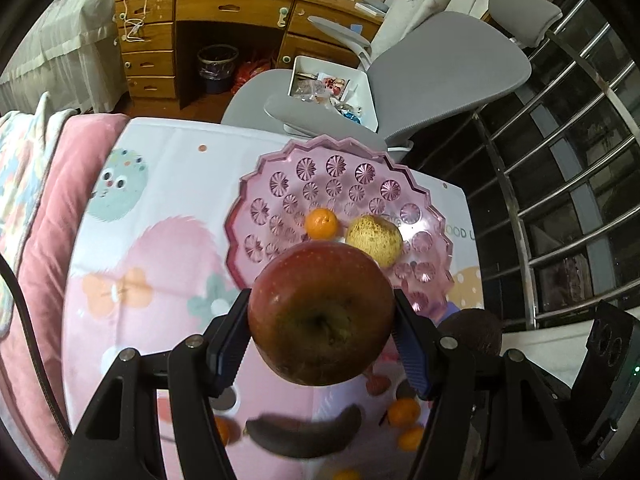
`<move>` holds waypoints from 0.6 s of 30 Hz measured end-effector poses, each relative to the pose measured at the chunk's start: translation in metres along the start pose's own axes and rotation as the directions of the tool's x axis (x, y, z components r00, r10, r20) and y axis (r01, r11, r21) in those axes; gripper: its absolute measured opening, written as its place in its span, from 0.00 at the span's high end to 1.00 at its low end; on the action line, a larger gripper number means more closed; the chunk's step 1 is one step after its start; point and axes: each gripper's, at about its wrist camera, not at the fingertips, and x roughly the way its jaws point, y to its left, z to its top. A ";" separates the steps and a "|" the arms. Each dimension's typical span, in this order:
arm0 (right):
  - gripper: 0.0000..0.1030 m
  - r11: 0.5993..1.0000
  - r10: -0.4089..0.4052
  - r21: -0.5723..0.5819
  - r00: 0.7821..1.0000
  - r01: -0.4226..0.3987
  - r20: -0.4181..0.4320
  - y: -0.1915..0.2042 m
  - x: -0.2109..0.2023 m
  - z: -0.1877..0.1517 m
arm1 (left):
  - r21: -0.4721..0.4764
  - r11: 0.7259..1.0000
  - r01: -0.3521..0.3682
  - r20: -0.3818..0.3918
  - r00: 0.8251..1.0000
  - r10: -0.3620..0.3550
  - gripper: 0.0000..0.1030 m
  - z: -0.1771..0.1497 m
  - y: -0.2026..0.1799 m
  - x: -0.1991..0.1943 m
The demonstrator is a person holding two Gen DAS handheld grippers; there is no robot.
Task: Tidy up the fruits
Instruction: 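Carry the apple and avocado into the pink bowl and open both tools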
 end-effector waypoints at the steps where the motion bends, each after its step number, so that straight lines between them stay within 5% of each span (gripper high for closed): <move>1: 0.45 1.000 -0.003 0.002 1.000 0.003 -0.009 -0.003 0.006 0.002 | 0.004 1.000 0.004 0.001 1.000 -0.004 0.38 0.001 -0.001 0.007; 18: 0.44 0.988 0.043 0.150 0.995 -0.029 -0.094 -0.032 0.061 0.006 | 0.024 0.999 -0.030 -0.088 0.996 0.032 0.34 -0.006 0.009 0.074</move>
